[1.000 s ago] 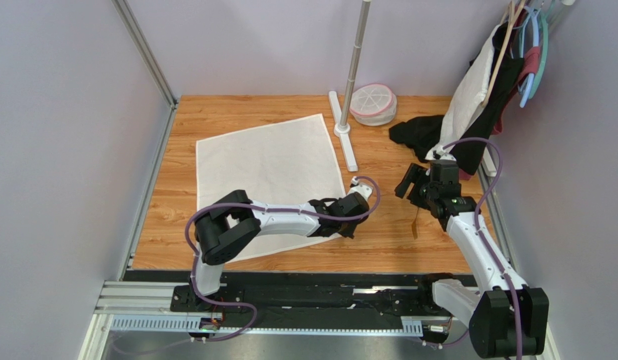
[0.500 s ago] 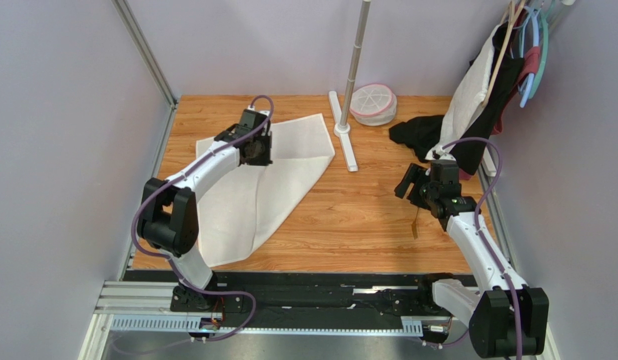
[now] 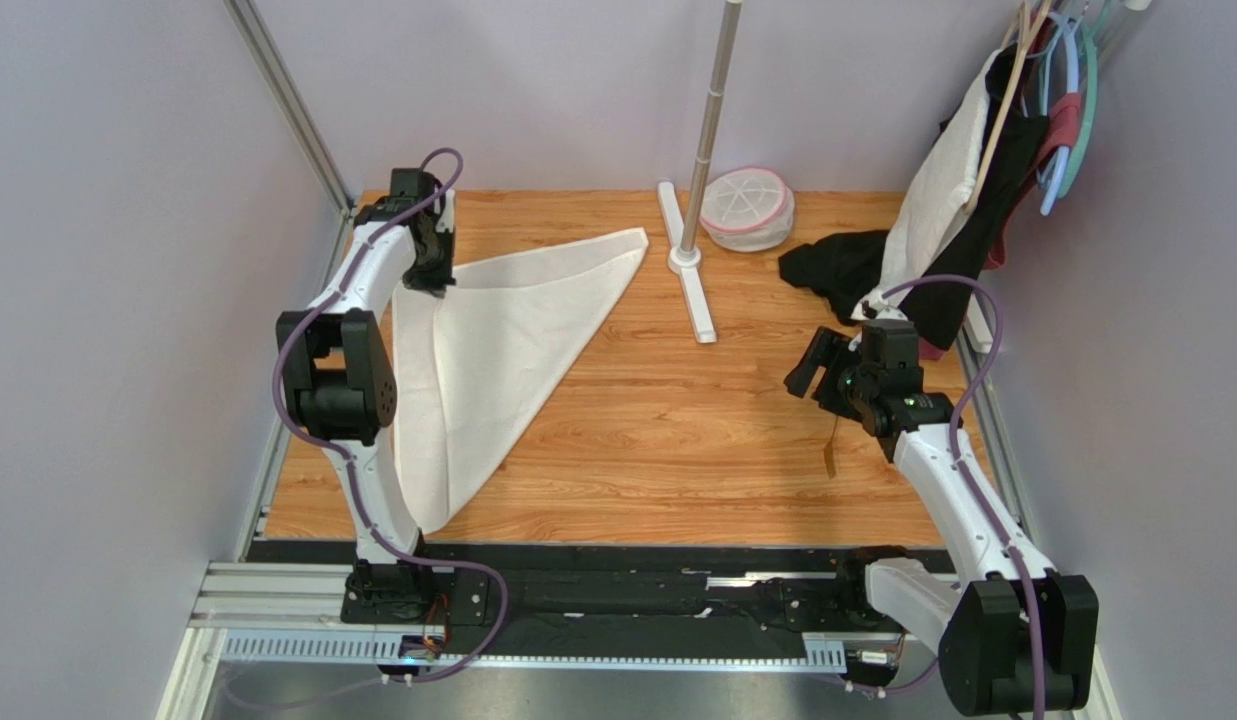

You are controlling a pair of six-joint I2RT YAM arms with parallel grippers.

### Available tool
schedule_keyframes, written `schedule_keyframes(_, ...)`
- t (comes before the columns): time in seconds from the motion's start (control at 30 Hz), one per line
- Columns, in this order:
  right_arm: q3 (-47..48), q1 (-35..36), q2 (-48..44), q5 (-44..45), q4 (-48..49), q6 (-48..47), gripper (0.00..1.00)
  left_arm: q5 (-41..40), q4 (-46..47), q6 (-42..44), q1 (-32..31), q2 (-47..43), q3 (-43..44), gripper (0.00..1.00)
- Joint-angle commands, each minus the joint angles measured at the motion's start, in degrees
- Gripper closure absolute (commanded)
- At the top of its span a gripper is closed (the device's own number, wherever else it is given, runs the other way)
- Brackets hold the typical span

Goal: Fold the napkin, place the utensils inside, and roll it up
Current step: Fold the napkin

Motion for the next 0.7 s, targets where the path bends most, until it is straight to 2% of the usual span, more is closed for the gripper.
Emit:
schedule_keyframes(0.0,0.15,-0.32,-0.62,-1.07,1.83,-0.61,0.23,-0.57,-5.43,6.5,1.93,4.41,6.62,1.0)
schedule_keyframes(0.27,0.07,-0.23,-0.8,-1.51,1.92,-0.52,0.23,-1.89,-4.99,9.76,4.58,8.45,10.76,1.0)
schedule_keyframes(0.67,0.68,-0.32,0.69,-1.33,2.18,-0.7,0.23,2.59,-3.67,9.23,9.32,11.53,16.12,1.0)
